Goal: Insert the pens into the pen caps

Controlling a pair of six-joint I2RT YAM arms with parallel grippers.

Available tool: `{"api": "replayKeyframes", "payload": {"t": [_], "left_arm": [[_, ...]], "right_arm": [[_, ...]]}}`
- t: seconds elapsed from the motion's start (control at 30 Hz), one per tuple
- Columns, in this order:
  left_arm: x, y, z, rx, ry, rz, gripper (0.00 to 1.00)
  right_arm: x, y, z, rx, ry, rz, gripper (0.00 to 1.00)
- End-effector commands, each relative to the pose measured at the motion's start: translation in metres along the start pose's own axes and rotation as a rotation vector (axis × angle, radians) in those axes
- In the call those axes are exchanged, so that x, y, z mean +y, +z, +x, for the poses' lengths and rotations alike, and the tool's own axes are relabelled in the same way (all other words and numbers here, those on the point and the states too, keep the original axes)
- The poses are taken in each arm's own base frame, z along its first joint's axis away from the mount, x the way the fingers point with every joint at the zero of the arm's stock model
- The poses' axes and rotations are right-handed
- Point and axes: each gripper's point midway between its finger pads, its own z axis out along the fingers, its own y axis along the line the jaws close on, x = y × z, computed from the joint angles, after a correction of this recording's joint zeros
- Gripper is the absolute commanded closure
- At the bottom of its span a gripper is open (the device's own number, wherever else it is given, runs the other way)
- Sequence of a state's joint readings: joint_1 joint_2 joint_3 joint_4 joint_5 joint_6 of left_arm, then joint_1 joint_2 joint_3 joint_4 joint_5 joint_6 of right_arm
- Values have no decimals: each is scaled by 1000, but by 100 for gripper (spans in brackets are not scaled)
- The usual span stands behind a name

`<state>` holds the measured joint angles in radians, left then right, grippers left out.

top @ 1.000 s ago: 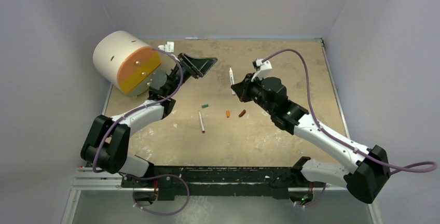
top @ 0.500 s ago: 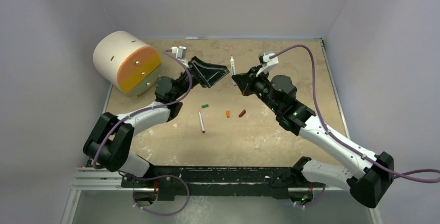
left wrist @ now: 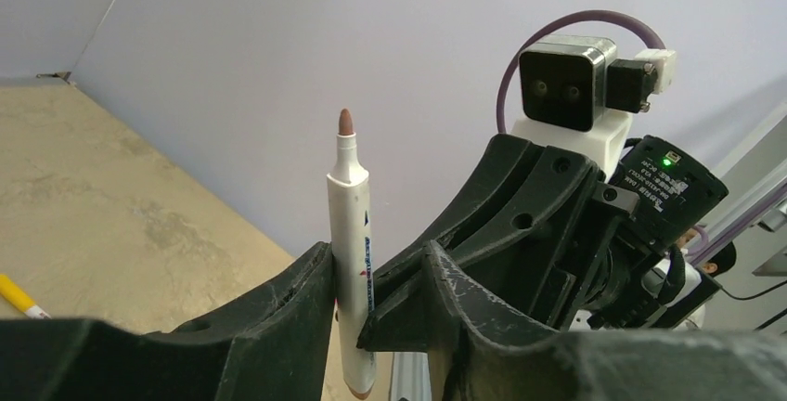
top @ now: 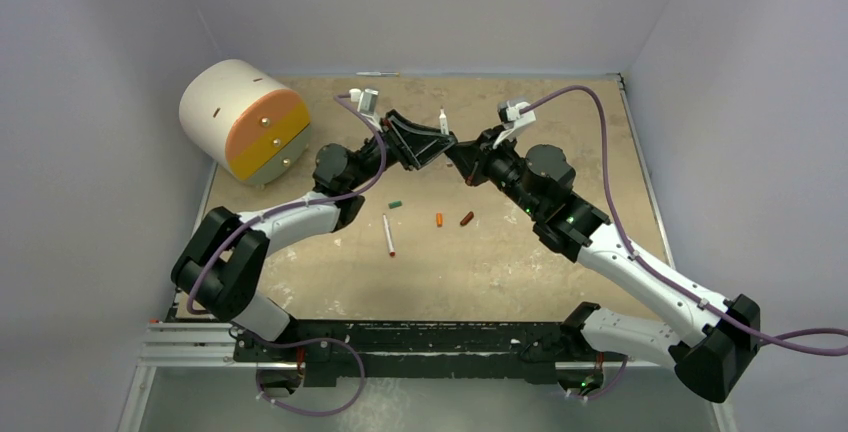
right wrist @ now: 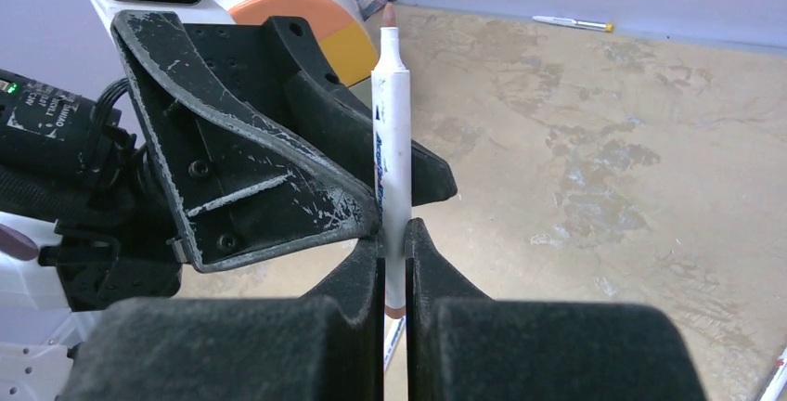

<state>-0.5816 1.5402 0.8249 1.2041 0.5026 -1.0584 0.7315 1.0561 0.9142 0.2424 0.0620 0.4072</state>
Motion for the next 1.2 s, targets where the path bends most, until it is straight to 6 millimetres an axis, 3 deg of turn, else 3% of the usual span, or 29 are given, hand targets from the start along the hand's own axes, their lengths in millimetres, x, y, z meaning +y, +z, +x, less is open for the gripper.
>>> {"api": "replayKeyframes", "payload": {"t": [0.0, 0.13, 0.17, 0.2, 0.3, 0.47, 0.63, 0.8, 0.83, 1.0, 1.17], "left_arm": [[-20, 9, -16, -48, 55, 72, 70], [-19, 10, -18, -59, 51, 68, 97], [-20, 10, -19, -62, 48, 71, 100], [-19, 11, -19, -67, 43, 67, 100], [-20, 11, -24, -86, 33, 71, 100], [-23, 13, -28, -107, 17, 81, 100], [-29, 15, -32, -115, 10, 103, 100], [-38, 14, -35, -124, -5, 135, 100], [-38, 14, -35, -121, -8, 138, 100], [-38, 13, -27, -93, -25, 144, 79], [-37, 10, -24, -98, -38, 145, 77]], "right_arm": [[13, -2, -38, -102, -13, -43, 100], [12, -3, -37, -98, -13, -40, 100], [12, -2, -35, -93, -14, -41, 100], [12, -2, -35, -91, -15, -43, 98], [13, -3, -31, -82, -15, -51, 68], [14, -4, -26, -72, -16, -64, 57], [12, -5, -23, -65, -17, -56, 67], [10, -5, -22, -65, -15, -48, 98], [10, -5, -23, -68, -12, -45, 100], [10, -7, -32, -103, -10, -42, 100], [10, -7, -40, -125, -11, -33, 100]]}}
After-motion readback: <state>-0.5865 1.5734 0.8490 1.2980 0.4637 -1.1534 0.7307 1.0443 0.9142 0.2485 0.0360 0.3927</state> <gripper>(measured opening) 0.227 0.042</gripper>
